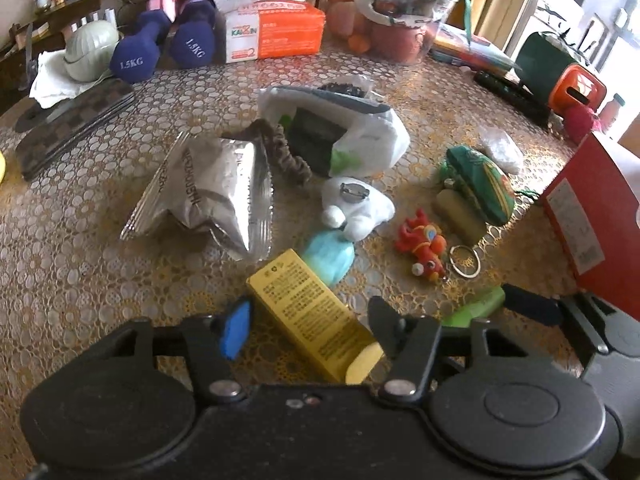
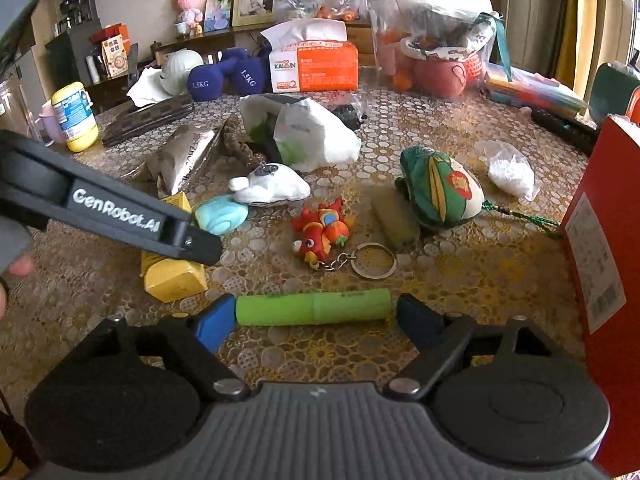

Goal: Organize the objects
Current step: 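Grasp the yellow box with the left tool while the right tool grasps the green tube, then carry the yellow box and green tube into the red shoebox and release both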

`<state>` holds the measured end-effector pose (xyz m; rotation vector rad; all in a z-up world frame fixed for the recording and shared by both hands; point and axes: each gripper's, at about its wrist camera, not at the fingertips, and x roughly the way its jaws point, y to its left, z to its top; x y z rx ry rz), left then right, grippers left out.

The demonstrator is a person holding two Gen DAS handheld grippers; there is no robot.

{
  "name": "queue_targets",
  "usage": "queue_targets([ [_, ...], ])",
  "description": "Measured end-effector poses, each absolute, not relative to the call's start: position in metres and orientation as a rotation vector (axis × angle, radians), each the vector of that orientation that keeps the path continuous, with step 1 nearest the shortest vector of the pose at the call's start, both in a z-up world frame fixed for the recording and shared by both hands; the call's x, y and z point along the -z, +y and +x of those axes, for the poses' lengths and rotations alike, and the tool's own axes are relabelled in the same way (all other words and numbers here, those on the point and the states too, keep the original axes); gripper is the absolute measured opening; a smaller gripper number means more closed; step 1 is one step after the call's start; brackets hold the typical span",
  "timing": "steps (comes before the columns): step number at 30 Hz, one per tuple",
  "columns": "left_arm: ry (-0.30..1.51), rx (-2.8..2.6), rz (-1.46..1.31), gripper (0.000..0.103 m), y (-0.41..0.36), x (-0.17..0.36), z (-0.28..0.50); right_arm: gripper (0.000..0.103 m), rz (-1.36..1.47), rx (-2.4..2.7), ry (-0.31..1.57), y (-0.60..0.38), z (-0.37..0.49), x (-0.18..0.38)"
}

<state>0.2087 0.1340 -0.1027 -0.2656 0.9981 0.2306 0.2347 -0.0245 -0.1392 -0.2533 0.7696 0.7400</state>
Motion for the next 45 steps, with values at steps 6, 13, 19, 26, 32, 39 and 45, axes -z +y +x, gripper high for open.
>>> queue_targets([
  [6, 0.988, -0.216, -0.272, 0.04, 0.138, 0.1, 0.205, 0.082, -0.262, -0.735, 0.764, -0.025, 0.233, 0.138],
  [13, 0.975, -0.218, -0.266, 0.029, 0.14, 0.098, 0.198, 0.082, -0.281, -0.718, 0.766, -0.026, 0.227, 0.133],
  [19, 0.952, -0.221, -0.255, 0.029, 0.14, 0.088, 0.185, 0.081, -0.274, -0.725, 0.762, -0.035, 0.219, 0.116],
  [26, 0.952, -0.138, -0.27, 0.029, 0.123, 0.054, 0.168, 0.081, -0.249, -0.747, 0.758, -0.063, 0.205, 0.078],
  [32, 0.931, -0.053, -0.199, 0.029, 0.085, 0.011, 0.165, 0.081, -0.228, -0.718, 0.739, -0.104, 0.196, 0.036],
  [39, 0.919, 0.063, -0.152, 0.029, 0.029, -0.026, 0.178, 0.081, -0.169, -0.641, 0.702, -0.167, 0.202, -0.007],
  [45, 0.9, 0.133, -0.089, 0.029, -0.021, -0.046, 0.199, 0.081, -0.142, -0.546, 0.662, -0.221, 0.219, -0.027],
])
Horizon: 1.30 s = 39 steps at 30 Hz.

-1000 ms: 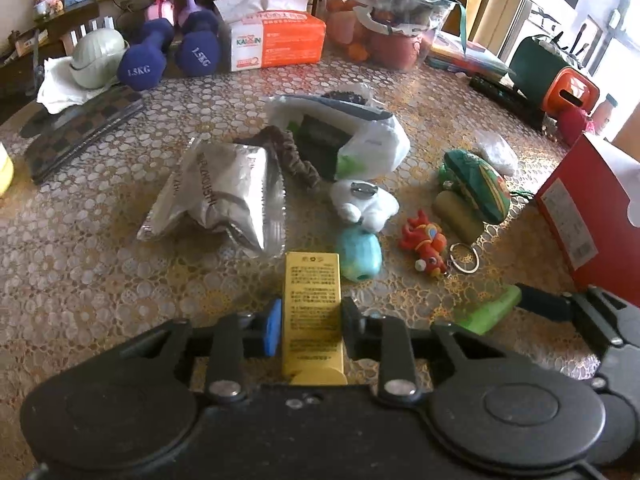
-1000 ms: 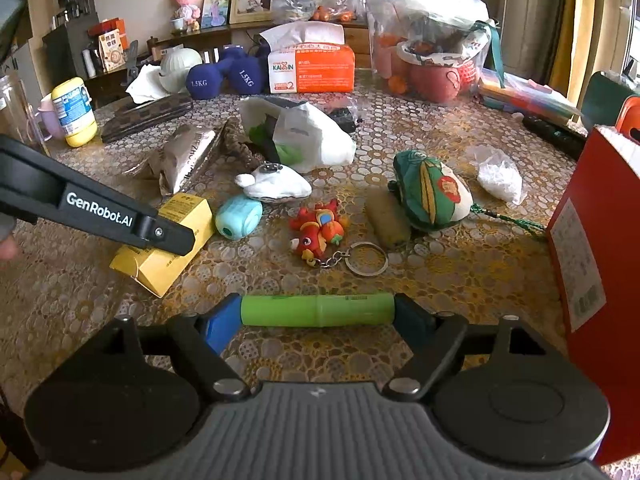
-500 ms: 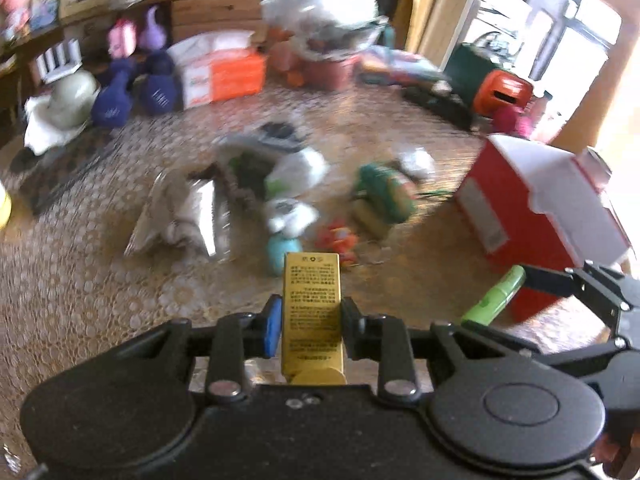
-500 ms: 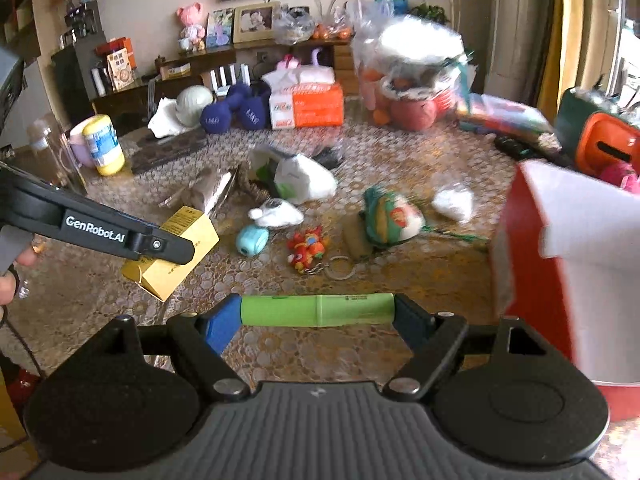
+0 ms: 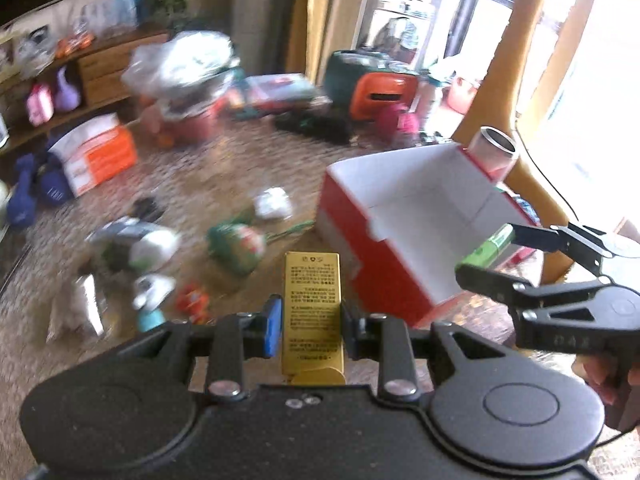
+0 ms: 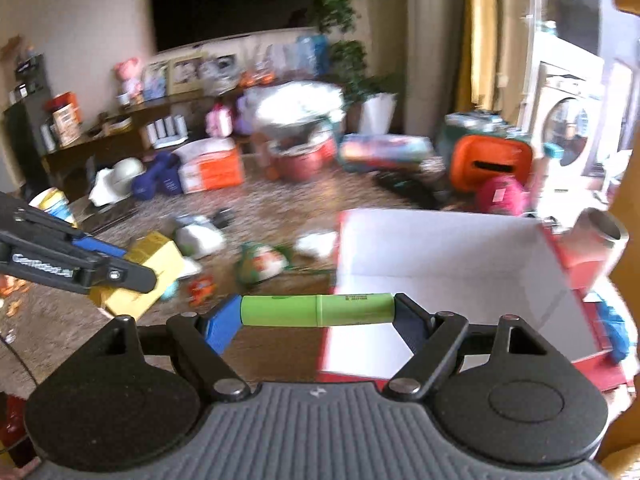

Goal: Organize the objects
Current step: 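Carry the yellow box and green tube into the red shoebox and release both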

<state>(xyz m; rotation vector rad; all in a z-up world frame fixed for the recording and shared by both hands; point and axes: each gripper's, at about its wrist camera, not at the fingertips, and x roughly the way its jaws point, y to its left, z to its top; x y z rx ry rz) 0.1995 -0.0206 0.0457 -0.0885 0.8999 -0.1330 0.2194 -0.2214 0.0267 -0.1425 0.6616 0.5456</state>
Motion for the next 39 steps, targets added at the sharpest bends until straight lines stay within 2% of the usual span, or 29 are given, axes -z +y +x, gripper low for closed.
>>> queue_targets([
  [8, 0.888, 0.191, -0.026, 0.029, -0.082, -0.054, 0.24, 0.081, -0.125, -0.42, 0.667, -0.285, 0.261, -0.024],
  [18, 0.935, 0.216, 0.024, 0.029, -0.139, -0.038, 0.306, 0.081, -0.174, -0.371, 0.739, -0.317, 0.313, 0.003],
  [30, 1.061, 0.191, 0.007, 0.029, -0.183, 0.025, 0.389, 0.081, -0.26, -0.397, 0.881, -0.313, 0.374, 0.058],
  [39, 1.134, 0.172, 0.003, 0.029, -0.194, 0.064, 0.419, 0.082, -0.287, -0.45, 0.991, -0.302, 0.39, 0.082],
])
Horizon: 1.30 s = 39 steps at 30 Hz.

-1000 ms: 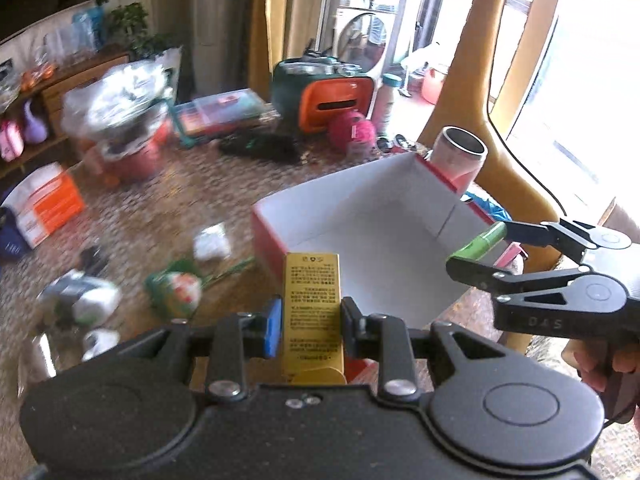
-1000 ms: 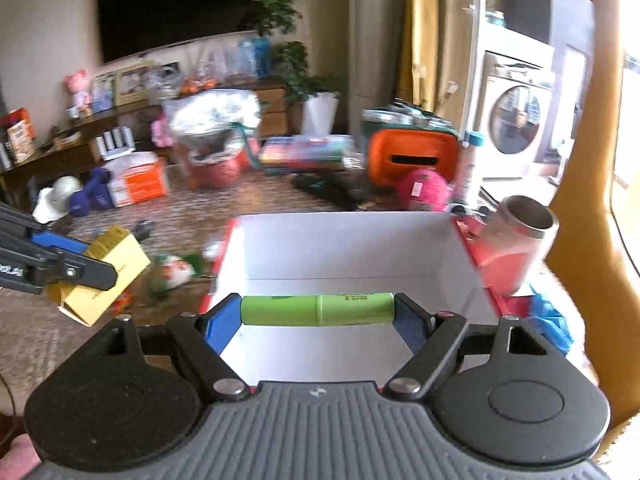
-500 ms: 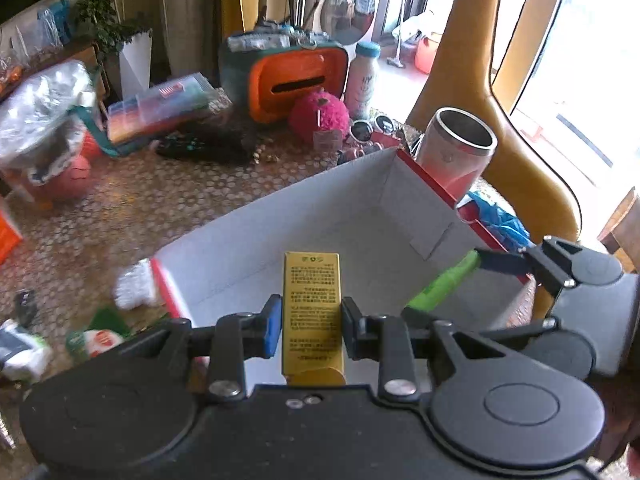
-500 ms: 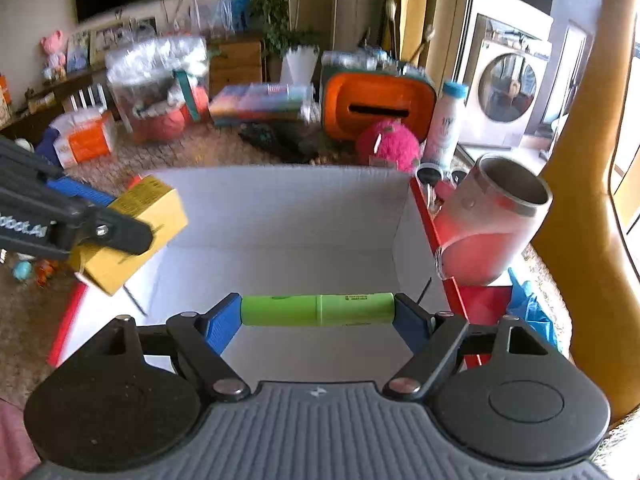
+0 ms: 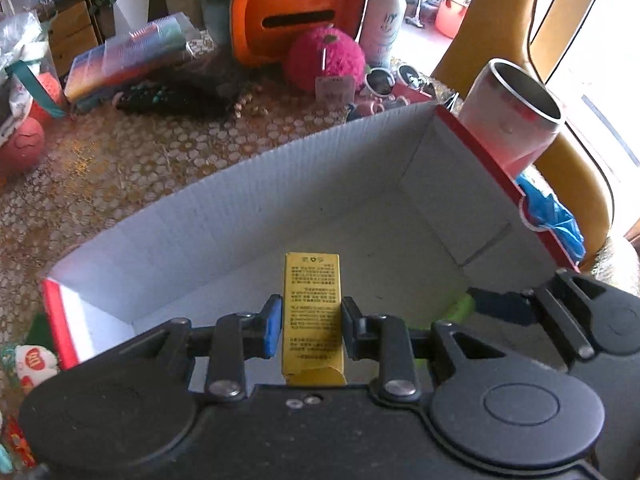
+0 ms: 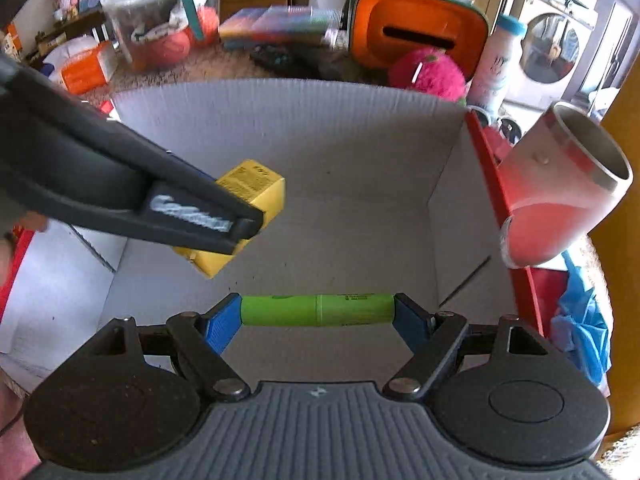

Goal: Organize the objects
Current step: 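Carry the yellow box and green tube into the red shoebox and release both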

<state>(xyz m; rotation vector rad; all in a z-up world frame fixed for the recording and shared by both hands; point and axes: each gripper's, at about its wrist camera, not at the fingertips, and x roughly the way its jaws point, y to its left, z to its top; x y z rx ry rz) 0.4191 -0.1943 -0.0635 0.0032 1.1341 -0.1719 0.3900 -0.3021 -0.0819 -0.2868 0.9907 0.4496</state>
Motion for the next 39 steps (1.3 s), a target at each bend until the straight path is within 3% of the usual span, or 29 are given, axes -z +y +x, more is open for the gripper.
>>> queue_targets([
  [22, 1.22, 0.173, -0.003, 0.03, -0.192, 0.094, 0.425, 0.082, -0.362, -0.409, 1.1, -0.302, 0.388, 0.091],
  [27, 1.211, 0.179, -0.021, 0.035, -0.188, 0.09, 0.418, 0.081, -0.343, -0.408, 1.099, -0.307, 0.388, 0.089],
  [32, 1.182, 0.184, -0.049, 0.054, -0.182, 0.077, 0.409, 0.081, -0.312, -0.401, 1.077, -0.313, 0.382, 0.084],
  [39, 1.119, 0.206, -0.062, 0.055, -0.173, 0.048, 0.39, 0.081, -0.223, -0.385, 1.039, -0.321, 0.373, 0.065],
])
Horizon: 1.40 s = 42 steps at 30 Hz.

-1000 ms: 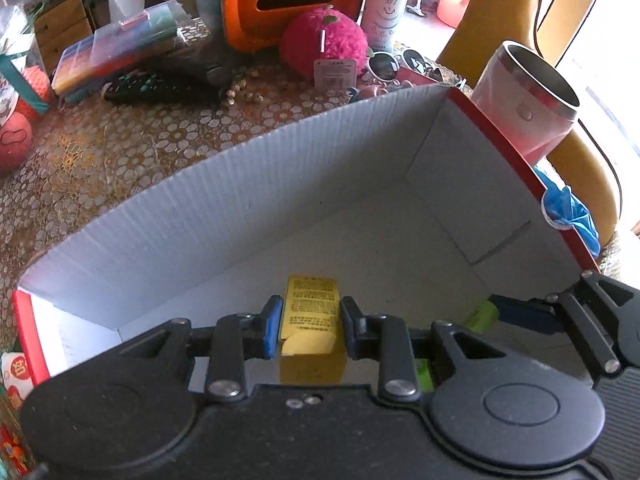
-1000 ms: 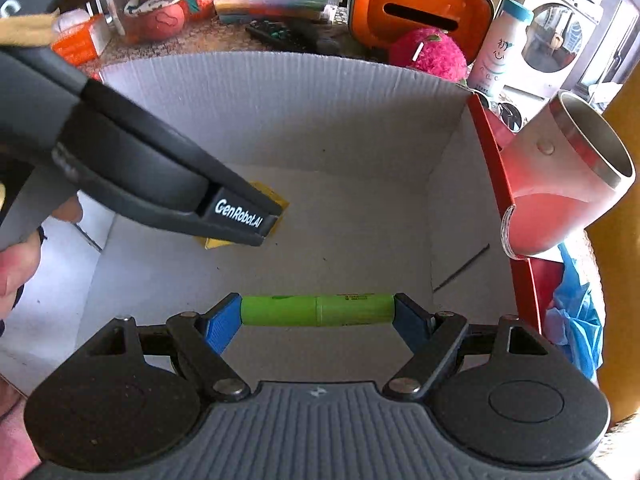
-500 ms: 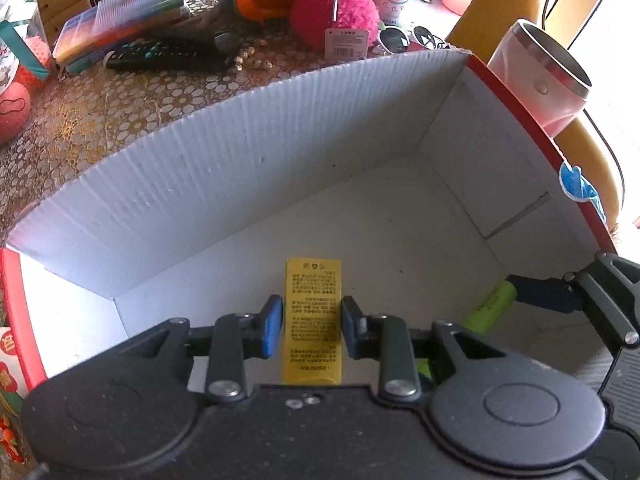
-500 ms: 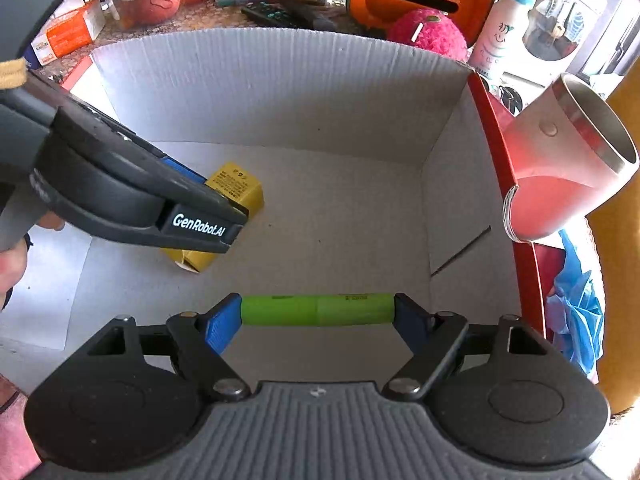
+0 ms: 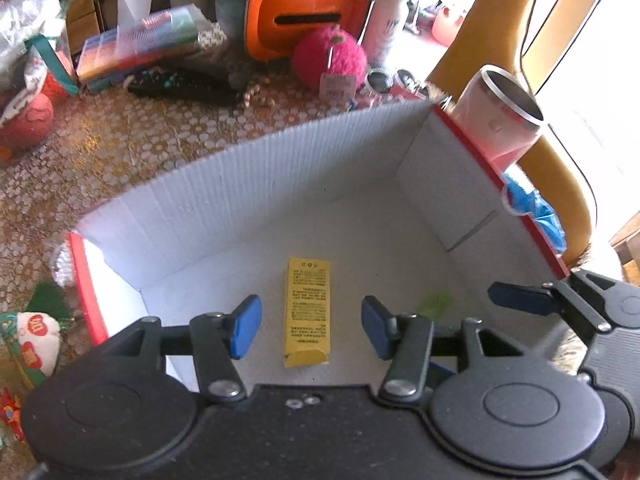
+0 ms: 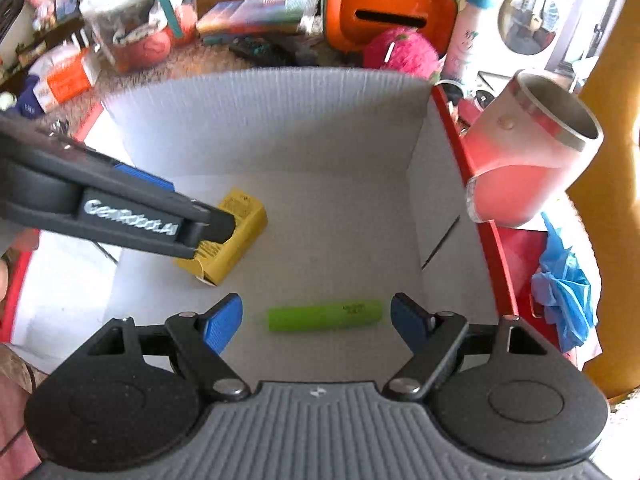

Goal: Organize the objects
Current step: 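Carry the yellow box and green tube into the red shoebox and release both, then withdraw both tools from the shoebox back toward the table items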

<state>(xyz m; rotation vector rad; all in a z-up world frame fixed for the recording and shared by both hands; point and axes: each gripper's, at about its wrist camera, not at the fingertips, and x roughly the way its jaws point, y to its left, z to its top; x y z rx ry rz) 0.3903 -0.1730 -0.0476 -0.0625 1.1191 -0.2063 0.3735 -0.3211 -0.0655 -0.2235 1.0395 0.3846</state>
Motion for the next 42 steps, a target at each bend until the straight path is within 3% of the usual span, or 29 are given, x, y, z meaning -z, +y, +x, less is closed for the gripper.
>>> queue_targets([
  [17, 0.938, 0.281, -0.043, 0.055, -0.129, -0.03, 0.298, 0.081, -0.072, -0.426, 0.836, -0.317, 0.298, -0.005],
  [30, 0.814, 0.202, -0.019, 0.056, -0.066, -0.053, 0.217, 0.081, -0.027, -0.542, 0.661, -0.269, 0.217, -0.043],
  [42, 0.777, 0.092, -0.057, 0.077, 0.013, -0.041, 0.144, 0.088, -0.012, -0.609, 0.56, -0.222, 0.163, -0.05],
])
